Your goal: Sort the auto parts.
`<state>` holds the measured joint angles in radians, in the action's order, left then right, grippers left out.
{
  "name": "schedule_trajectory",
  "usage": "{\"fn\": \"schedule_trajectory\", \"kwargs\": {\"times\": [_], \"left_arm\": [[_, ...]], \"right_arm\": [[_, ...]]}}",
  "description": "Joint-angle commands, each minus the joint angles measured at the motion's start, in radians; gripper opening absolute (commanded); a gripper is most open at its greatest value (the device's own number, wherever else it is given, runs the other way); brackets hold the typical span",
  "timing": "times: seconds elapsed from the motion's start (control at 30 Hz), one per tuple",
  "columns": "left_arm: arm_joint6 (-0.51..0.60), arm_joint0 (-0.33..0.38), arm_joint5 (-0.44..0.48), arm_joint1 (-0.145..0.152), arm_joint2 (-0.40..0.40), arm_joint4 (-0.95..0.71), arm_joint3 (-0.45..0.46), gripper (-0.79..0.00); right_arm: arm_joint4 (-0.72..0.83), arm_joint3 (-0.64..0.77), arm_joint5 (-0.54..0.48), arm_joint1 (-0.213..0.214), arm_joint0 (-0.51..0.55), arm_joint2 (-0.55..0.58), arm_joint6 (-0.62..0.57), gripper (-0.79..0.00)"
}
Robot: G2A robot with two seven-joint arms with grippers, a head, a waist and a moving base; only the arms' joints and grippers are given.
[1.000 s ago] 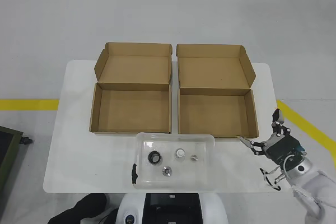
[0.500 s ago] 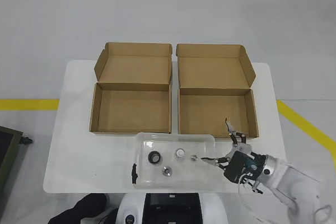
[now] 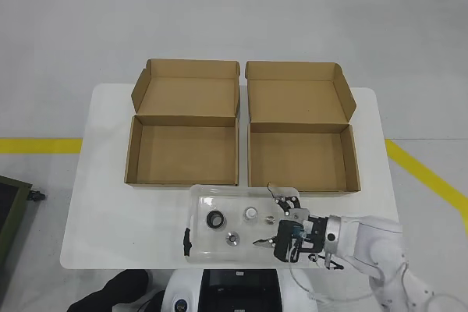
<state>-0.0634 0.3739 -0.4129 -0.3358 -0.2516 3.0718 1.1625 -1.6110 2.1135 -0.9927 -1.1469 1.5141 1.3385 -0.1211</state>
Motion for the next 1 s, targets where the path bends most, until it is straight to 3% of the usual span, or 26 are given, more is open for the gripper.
{"fn": "schedule_trajectory", "kwargs": {"times": [0.0,0.53,0.57,0.7,0.93,0.97], "left_arm": [[0.0,0.0,0.0,0.0,0.0,0.0,0.0,0.0],[0.0,0.0,0.0,0.0,0.0,0.0,0.0,0.0],[0.0,0.0,0.0,0.0,0.0,0.0,0.0,0.0],[0.0,0.0,0.0,0.0,0.0,0.0,0.0,0.0],[0.0,0.0,0.0,0.0,0.0,0.0,0.0,0.0],[0.0,0.0,0.0,0.0,0.0,0.0,0.0,0.0]], "right_arm": [[-0.002,-0.013,-0.004,0.0,-0.008,-0.023,-0.014,0.0],[0.091,-0.122,-0.008,0.001,-0.091,-0.134,-0.207,0.0],[0.097,-0.129,-0.006,0.001,-0.095,-0.139,-0.214,-0.046],[0.108,-0.149,0.015,0.001,-0.112,-0.156,-0.242,-0.049],[0.114,-0.177,0.044,0.003,-0.14,-0.179,-0.282,-0.175],[0.114,-0.183,0.05,0.003,-0.143,-0.182,-0.284,-0.222]]}}
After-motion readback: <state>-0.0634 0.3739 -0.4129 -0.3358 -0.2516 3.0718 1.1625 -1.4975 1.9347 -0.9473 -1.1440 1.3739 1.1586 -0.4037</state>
